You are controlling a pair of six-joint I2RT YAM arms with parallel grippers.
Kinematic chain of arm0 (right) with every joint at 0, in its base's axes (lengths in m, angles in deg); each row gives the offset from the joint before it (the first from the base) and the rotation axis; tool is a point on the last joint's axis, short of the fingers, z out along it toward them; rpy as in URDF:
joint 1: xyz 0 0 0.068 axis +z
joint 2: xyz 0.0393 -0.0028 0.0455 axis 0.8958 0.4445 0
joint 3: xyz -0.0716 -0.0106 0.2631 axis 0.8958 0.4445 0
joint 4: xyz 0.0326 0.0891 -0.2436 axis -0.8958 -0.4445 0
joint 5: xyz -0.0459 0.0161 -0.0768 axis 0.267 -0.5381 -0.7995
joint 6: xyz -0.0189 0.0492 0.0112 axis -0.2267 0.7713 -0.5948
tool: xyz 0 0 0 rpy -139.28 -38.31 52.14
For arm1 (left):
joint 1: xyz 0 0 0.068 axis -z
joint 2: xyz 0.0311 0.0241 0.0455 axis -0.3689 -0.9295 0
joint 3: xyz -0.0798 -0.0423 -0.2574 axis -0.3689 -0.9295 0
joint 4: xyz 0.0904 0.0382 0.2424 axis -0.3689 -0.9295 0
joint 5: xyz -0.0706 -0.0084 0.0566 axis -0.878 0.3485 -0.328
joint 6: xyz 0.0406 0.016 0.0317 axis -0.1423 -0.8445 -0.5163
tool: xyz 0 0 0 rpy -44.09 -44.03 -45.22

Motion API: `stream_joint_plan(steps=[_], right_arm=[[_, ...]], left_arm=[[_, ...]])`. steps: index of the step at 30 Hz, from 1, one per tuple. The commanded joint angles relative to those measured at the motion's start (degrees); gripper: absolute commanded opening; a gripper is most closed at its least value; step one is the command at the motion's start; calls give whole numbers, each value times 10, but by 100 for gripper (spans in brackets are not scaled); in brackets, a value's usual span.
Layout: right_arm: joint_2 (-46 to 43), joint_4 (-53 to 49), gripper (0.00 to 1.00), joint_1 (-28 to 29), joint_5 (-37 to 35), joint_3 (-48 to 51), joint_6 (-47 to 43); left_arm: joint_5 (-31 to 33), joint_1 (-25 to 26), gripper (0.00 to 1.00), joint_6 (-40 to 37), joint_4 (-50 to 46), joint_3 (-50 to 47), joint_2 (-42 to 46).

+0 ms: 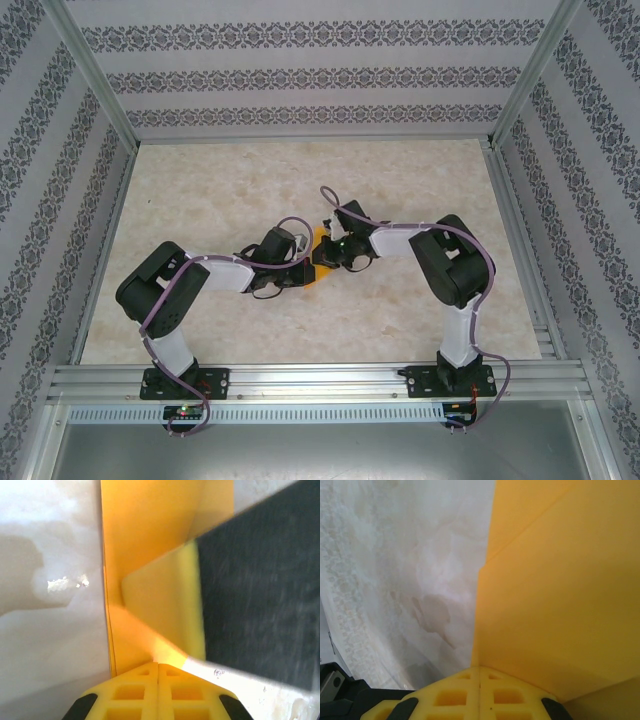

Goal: Fold a paper plane with a square sheet of paper (pick it up from the middle)
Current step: Fourth fold the wing at the center of the table.

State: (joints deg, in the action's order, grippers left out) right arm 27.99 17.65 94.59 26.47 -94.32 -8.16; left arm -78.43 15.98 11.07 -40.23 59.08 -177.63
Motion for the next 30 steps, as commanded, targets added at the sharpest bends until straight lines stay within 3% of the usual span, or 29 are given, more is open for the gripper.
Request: stream_joint_plan(steps=[1,13,21,25,30], right_arm=[[31,-17,3,-54,-45,-22,-23],[81,-57,3,-135,-74,-121,-35],[47,-69,4,-141,-75,-138,-23],[-26,-63,10,-132,-76,-95,-8],[-121,-44,39,-115,-109,3,26]], left_arm=[[3,2,0,10,-66,-31,-17],[-5,2,0,30,-25,-85,-20],[-15,2,0,14,-30,-57,-5],[-5,3,17,4,-48,-16,31],[28,3,38,7,-70,25,89]])
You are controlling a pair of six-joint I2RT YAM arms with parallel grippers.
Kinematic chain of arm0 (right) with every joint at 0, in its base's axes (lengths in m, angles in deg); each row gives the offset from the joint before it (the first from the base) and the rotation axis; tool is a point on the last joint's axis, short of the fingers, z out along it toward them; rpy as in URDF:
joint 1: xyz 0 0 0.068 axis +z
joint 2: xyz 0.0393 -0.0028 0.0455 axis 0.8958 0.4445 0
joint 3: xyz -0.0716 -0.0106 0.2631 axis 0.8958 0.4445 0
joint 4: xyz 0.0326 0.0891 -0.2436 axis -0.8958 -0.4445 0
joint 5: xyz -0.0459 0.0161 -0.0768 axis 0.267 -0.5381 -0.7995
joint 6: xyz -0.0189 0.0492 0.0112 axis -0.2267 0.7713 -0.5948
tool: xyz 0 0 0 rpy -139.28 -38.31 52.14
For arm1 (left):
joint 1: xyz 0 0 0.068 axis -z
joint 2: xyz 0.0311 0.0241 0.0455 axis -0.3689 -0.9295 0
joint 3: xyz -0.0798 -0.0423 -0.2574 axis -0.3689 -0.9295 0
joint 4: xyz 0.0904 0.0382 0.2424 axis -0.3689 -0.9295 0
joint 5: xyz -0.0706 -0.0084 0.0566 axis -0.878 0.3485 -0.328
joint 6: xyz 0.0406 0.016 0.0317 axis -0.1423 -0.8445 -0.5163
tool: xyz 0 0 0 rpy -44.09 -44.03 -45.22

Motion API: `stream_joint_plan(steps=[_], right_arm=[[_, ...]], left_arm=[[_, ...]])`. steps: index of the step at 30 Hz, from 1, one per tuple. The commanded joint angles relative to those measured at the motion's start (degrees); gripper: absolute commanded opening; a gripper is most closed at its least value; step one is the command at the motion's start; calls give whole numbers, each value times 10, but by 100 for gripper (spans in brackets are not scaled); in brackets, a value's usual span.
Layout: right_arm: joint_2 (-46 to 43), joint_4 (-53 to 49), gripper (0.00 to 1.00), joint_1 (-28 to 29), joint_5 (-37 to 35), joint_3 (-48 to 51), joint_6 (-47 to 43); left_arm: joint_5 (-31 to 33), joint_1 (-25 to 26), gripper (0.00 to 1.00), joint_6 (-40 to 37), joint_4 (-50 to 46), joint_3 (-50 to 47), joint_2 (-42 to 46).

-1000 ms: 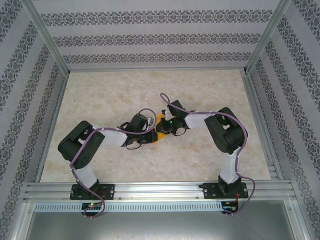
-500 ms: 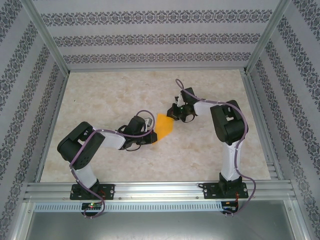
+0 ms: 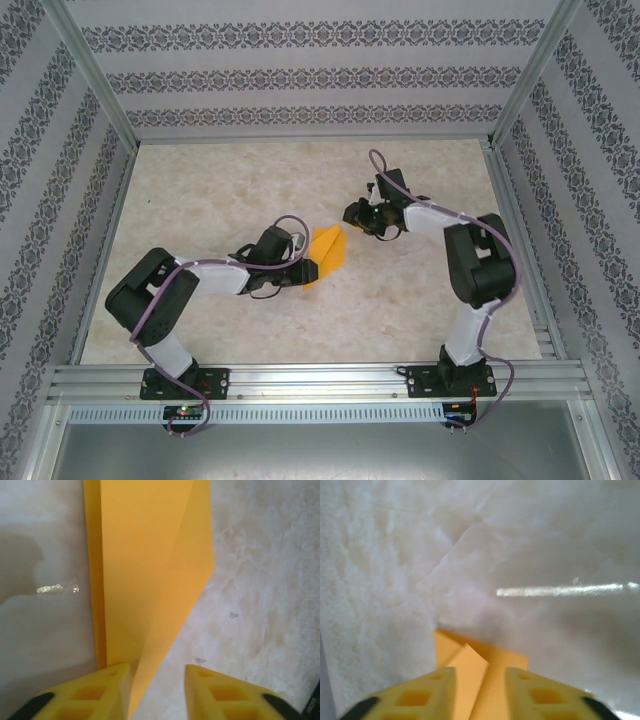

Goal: Fold a paper plane with a square sheet of paper (pick it up from the middle)
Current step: Fourth fold the wing at the center of the table, then pick up the paper from the center of the table.

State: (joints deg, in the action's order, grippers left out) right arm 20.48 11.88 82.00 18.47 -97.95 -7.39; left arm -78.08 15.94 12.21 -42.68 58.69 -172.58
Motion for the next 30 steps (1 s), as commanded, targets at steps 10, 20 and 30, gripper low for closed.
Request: stream_joint_plan(steps=[10,20,30], right_arm=[[-101,102,52,88,-36,156,85],[-14,124,44,122,-38,102,99],[31,218,33,126,6,103,122]], left_arm=[[175,-4,75,-4,-149,35,138],[211,-25,100,15,-161,7,173],[125,-62,100,47,-139,-3,158]])
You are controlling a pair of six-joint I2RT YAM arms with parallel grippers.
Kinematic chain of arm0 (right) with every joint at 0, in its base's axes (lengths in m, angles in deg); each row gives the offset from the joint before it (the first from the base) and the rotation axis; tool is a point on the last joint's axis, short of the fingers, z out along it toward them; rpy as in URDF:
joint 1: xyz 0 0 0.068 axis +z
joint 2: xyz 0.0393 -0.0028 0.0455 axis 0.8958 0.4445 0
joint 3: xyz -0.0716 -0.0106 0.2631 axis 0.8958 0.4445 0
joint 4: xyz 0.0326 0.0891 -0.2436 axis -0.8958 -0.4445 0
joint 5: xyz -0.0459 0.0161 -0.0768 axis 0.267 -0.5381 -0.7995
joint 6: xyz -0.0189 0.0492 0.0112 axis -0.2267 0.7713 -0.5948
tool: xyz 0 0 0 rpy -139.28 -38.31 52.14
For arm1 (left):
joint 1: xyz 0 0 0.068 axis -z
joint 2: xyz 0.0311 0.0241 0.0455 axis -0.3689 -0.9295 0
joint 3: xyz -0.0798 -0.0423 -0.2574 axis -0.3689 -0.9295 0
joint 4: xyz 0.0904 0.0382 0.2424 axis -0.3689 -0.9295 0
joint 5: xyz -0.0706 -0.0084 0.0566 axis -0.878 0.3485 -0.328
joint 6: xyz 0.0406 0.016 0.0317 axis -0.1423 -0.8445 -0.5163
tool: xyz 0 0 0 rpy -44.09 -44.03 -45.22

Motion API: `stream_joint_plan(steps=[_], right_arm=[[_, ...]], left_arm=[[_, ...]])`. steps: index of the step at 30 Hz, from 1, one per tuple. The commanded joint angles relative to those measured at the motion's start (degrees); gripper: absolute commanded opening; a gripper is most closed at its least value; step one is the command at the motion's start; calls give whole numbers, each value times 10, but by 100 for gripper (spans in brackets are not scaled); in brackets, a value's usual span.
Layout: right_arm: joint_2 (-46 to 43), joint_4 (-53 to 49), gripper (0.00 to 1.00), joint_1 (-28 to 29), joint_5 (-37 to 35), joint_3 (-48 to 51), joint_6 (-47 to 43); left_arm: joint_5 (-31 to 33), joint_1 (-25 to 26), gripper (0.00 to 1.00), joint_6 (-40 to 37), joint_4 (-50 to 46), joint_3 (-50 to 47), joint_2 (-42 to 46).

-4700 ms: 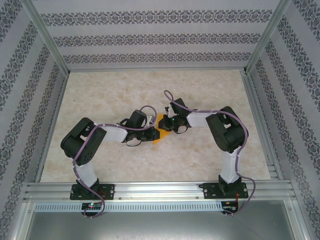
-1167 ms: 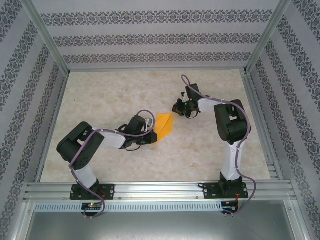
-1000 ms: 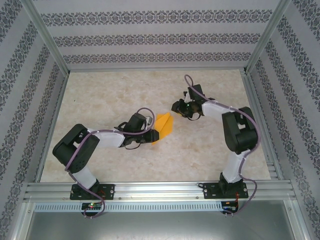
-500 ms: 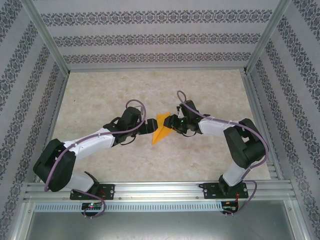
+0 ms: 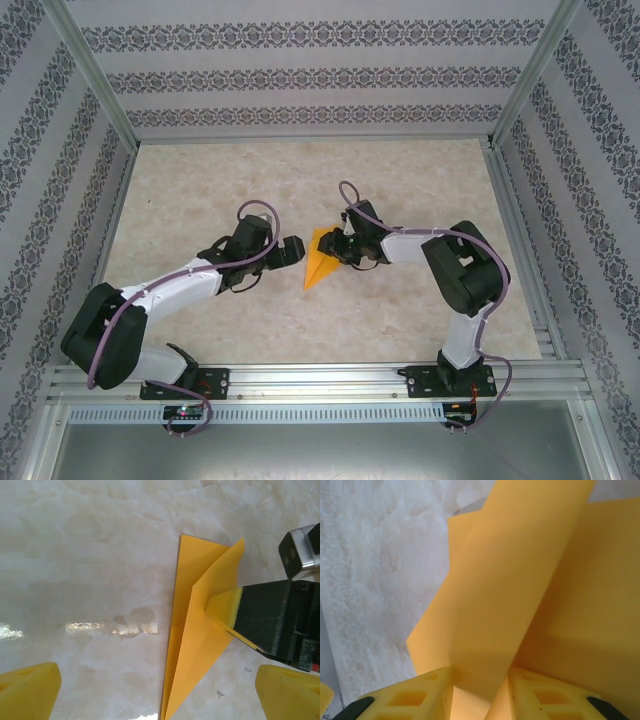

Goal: Fold a paper plane with a square sheet of paper (pick it up from the middle)
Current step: Pick up the paper from the center of the table, then turn over the paper at the center of the table.

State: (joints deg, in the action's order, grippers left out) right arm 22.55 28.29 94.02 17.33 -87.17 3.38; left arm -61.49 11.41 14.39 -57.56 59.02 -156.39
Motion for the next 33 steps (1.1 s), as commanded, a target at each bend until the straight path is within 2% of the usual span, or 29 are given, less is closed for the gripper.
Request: stream_joint_plan(steps=[1,4,7,10,15,18,21,26,29,33], right_arm=[[12,65,31,7,21,-2,17],[13,105,24,7,23,13,30],[3,151,13,7,24,32,43],[-24,186,8,6,27,53,49],[-99,199,7,4,46,75,50],[-130,196,8,-1,85,74,67],[-147,245,8,-3,120,85,108],[-161,321,9,2,140,104,167],[-166,322,9,3,142,107,174],[-172,319,9,4,144,112,180]], left_arm=[[-54,-21,100,30,18,-9,-4],[-87,-36,100,33,37,-16,-7],[-123,-48,100,37,56,-24,-7],[-164,-64,100,52,88,-38,-4],[-245,-76,100,74,171,-67,0],[-303,-76,100,99,247,-86,0],[-333,-75,100,119,296,-99,8],[-372,-66,100,153,382,-100,1],[-370,-63,94,177,426,-109,5],[-359,-62,75,183,436,-113,23]])
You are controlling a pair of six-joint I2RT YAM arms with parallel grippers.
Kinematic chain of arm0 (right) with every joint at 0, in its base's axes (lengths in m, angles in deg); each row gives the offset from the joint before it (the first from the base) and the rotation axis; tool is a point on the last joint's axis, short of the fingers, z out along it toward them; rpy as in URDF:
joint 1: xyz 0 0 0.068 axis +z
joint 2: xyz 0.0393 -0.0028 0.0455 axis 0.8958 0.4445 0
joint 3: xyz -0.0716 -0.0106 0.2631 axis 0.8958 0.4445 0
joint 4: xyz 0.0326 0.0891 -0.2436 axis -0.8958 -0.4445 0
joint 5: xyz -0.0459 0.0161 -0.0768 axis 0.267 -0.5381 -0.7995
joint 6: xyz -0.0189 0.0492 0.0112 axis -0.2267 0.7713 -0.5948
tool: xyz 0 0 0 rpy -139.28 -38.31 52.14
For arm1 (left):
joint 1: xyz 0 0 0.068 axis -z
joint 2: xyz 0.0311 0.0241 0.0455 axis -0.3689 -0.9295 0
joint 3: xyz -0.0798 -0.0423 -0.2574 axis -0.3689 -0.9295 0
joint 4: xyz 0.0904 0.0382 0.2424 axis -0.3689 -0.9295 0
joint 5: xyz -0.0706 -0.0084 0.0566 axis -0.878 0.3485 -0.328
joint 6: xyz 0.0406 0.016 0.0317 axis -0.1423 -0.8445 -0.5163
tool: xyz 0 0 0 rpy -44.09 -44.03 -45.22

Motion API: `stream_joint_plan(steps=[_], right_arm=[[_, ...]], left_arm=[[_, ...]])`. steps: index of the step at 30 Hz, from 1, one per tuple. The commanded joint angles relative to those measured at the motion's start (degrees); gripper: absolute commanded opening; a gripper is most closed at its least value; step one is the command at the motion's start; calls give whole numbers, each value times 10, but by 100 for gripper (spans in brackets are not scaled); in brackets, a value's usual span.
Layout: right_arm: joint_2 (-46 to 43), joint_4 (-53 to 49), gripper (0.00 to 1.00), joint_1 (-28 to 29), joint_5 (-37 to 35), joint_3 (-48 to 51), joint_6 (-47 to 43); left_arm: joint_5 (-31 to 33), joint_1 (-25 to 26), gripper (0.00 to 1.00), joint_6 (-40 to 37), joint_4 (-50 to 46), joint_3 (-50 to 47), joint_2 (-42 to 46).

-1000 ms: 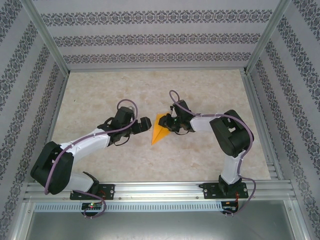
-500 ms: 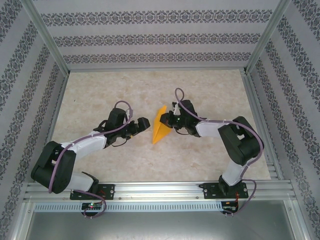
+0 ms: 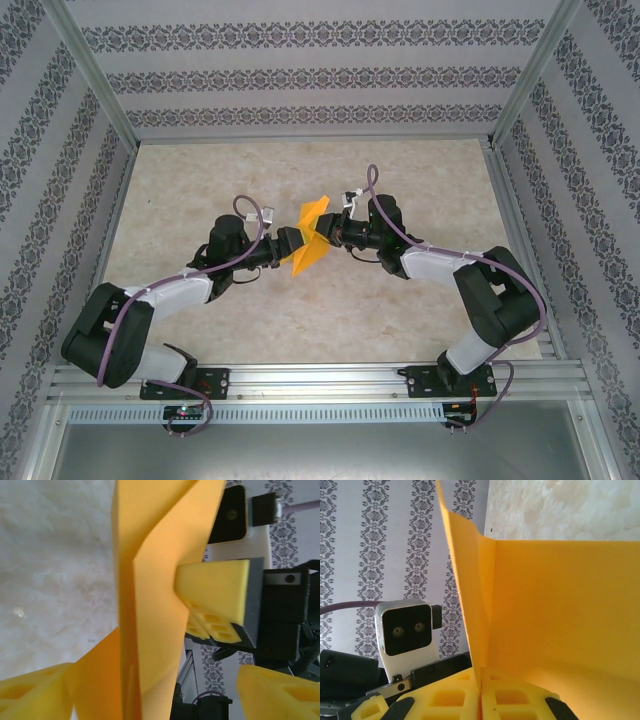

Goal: Fold a paper plane with a square sheet of paper (pick it up from the middle)
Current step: Turn over the paper at the center of the table.

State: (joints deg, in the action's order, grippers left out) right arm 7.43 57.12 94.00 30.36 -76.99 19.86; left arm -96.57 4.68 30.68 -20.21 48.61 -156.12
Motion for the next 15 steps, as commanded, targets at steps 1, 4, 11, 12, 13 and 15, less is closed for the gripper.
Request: stream_joint_plan(steps=[1,4,11,12,13,15], right_arm=[[-23,32,9,5,14,13,16],[-27,44,9,5,10,22,24],[-32,63,10,8,12,24,41],[-35,62,10,8,11,23,42],[-38,58,11,8,12,23,41],[-45,42,13,8,12,20,36]], left_arm=[[-7,5,71,22,63,-9,23],[-10,5,63,31,51,-3,24],[-21,5,42,43,41,12,21],[-22,5,40,44,41,12,22],[-21,5,37,45,39,12,23],[-18,5,31,43,31,14,27]])
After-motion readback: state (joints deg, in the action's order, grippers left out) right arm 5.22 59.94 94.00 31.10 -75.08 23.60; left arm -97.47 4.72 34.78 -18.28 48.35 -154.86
